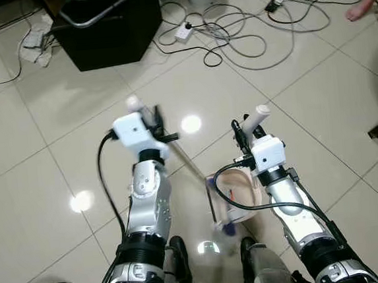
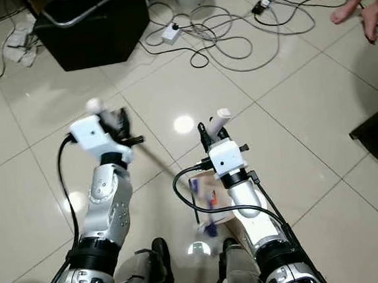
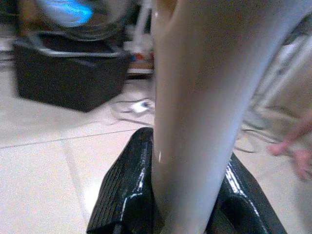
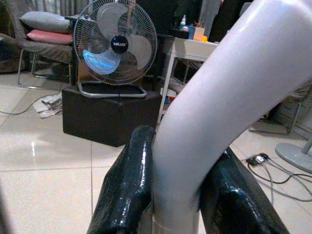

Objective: Sweep floor

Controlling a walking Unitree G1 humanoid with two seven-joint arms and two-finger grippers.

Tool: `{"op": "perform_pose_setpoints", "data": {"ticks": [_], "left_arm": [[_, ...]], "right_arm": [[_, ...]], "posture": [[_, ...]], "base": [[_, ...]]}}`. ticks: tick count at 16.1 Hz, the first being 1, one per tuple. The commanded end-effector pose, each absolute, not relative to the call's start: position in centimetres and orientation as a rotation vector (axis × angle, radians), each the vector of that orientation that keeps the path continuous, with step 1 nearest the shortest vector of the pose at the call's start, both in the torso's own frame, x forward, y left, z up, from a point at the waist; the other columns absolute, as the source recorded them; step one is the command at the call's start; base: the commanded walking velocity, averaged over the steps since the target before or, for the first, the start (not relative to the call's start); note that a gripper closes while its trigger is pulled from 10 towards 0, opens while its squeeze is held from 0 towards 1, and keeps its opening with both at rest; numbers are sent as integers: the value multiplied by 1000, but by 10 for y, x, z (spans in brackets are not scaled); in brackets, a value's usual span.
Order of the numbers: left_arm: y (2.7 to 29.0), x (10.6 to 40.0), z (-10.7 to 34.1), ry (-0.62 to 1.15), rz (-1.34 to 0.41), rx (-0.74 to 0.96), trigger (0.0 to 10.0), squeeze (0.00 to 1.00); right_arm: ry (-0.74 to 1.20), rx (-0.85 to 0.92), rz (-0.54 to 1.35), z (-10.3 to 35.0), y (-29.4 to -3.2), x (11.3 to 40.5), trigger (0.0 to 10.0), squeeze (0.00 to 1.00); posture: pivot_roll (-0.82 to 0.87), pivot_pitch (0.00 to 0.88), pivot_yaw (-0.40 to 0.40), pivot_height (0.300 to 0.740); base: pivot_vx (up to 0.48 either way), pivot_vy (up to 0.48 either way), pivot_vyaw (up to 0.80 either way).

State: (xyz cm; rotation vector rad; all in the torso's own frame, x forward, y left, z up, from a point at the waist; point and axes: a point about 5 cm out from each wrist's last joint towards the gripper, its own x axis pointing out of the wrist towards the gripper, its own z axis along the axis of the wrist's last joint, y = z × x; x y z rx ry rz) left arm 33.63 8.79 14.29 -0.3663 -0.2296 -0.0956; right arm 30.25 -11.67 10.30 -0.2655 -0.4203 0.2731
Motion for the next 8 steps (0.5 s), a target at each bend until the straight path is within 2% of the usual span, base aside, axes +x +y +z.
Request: {"op": "perform_pose_setpoints", "data": {"ticks": [1,5,8], "left_arm": [[60,339,169,-301,-224,-449,10000,0],[43,332,178,-317,-413,-461,10000,0],[56,334,189,-375,-446,-390,10000,0]], "right_arm": [[-362,-273,293,89,-116,296,10000,0],[-361,-273,291,89,-116,296,10000,0],[-367,-271,285,90,-116,297,10000,0]], "posture": [[9,300,75,740],[11,289,76,740],[12,285,77,740]], "base": [[0,0,0],[0,0,0],[0,0,0]]}}
